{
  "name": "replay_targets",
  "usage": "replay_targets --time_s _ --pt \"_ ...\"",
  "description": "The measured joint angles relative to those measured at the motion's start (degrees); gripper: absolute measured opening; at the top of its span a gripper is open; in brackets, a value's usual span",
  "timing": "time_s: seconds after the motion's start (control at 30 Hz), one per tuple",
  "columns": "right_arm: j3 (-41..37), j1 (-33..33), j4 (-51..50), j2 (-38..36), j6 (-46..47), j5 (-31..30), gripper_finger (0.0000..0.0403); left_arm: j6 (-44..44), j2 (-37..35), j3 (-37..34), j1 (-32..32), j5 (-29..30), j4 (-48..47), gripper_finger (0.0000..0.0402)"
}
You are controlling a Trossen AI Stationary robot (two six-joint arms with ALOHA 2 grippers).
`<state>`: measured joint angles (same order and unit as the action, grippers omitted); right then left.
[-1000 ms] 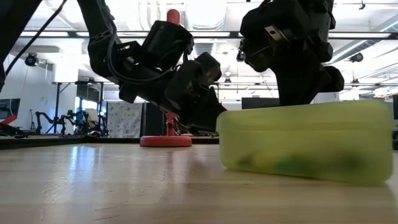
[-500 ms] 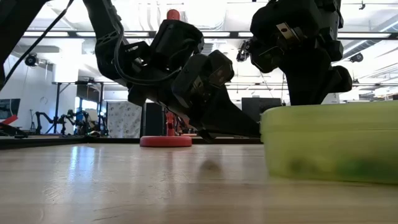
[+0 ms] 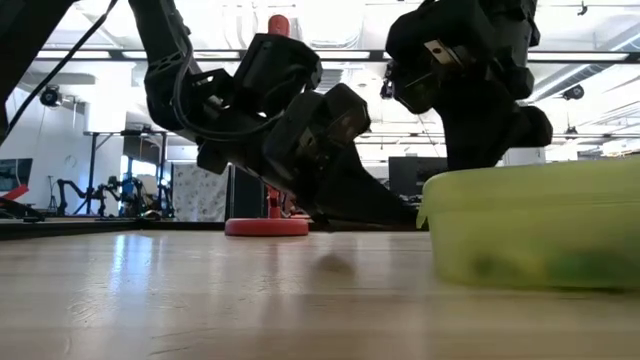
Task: Pick & place school supplies into a supply box
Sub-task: Close the yellow supply box
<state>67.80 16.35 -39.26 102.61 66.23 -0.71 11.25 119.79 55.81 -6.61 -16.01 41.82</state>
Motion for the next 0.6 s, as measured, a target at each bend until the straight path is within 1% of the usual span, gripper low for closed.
replay_targets --time_s 0.17,0.27,0.4,0.47,0.6 --pt "2.43 1.05 -6.25 -2.47 3.14 -4.63 0.0038 0.00 0.09 -0.15 -0.12 -0.06 -0.97 0.0006" --pt "2.98 2.39 -10.63 -4.58 5.38 -4.30 0.0038 0.00 0.06 0.25 -0.09 0.00 -0.80 0.0006" --pt "2.91 5.07 -15.76 -5.14 8.93 -4.29 0.0038 0.00 0.06 0.35 0.02 0.36 -0.80 0.0006" --pt "2.88 5.82 -16.07 -5.42 10.69 -5.70 0.0038 0.02 -0.30 0.03 0.02 0.54 -0.82 0.0006" --pt "2.27 5.94 -14.76 -4.12 11.58 -6.49 0.0038 0.00 -1.50 -0.88 0.15 1.14 -0.97 0.0006"
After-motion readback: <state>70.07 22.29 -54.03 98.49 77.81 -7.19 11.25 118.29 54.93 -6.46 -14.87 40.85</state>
